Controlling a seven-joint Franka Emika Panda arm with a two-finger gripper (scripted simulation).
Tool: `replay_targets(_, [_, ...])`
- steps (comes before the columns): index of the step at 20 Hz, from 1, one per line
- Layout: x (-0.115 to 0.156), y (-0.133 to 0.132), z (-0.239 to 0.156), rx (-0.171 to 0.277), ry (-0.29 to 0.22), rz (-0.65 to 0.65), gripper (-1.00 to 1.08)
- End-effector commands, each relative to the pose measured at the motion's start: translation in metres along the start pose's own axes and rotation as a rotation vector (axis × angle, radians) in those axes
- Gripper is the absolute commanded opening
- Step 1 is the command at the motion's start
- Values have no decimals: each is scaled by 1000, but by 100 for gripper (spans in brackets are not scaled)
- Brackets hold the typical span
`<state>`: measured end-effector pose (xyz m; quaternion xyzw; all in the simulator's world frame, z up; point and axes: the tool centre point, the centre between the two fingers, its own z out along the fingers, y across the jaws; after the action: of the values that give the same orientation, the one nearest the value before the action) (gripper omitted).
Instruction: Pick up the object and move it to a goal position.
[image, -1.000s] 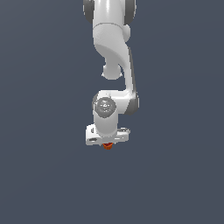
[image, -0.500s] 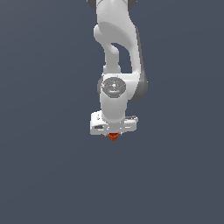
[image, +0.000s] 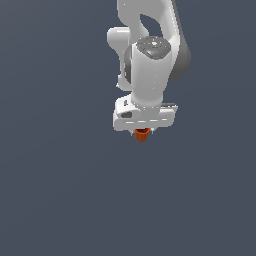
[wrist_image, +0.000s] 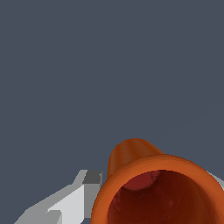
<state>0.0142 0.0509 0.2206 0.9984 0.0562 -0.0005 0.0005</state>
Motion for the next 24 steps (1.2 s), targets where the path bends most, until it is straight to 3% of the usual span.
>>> replay_targets(1, [-8, -13, -29, -1, 1, 0, -100])
replay_targets(17, [-49, -92, -202, -1, 1, 0, -100])
replay_targets(24, [-59, -116, -254, 0, 1, 0, -100])
